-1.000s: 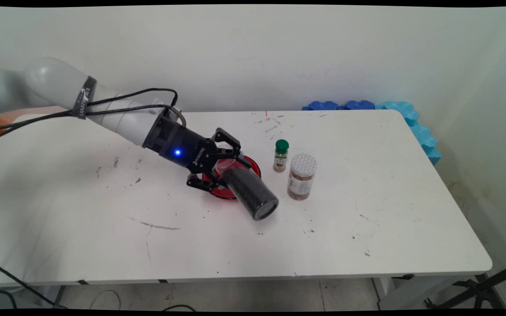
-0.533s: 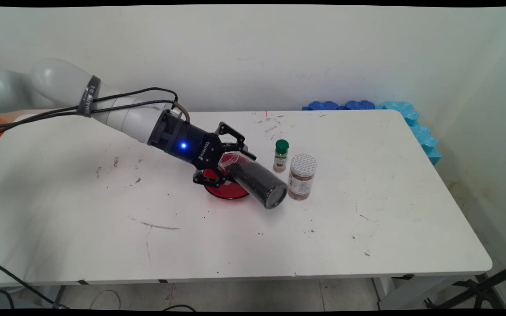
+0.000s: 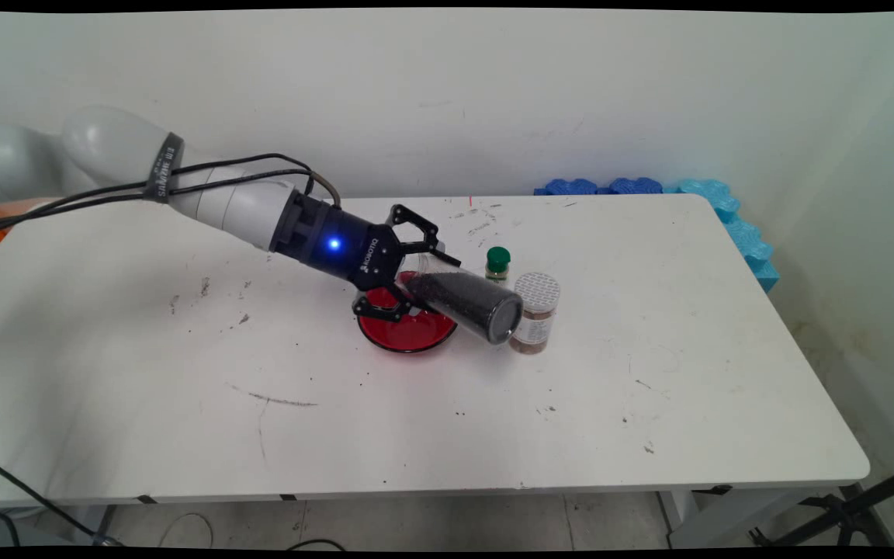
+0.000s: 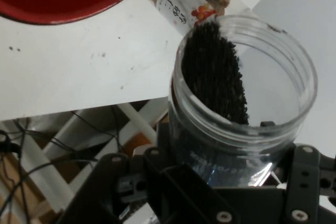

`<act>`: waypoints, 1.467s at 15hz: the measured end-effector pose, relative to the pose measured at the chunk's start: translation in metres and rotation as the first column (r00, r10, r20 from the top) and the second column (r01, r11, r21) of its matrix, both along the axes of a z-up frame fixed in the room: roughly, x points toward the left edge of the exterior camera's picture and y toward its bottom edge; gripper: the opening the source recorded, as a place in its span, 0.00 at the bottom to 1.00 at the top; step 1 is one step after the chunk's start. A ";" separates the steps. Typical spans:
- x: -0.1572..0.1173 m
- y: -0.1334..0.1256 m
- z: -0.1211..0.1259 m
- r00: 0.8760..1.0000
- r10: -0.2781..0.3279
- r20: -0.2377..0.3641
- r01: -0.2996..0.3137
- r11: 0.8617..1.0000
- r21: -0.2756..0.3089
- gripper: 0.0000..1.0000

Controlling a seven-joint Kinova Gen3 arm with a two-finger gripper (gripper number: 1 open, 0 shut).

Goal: Pour the black seasoning powder in the red bowl

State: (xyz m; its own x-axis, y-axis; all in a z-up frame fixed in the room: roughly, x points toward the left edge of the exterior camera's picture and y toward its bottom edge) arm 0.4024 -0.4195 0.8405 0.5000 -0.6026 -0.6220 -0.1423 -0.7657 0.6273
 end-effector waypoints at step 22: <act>0.001 0.003 -0.003 0.988 0.115 -0.100 -0.102 0.987 0.126 0.00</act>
State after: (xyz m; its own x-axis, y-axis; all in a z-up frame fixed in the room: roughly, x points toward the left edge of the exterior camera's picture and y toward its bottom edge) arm 0.4029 -0.4169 0.8375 0.4855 -0.4659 -0.7398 0.0086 -0.8436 0.5369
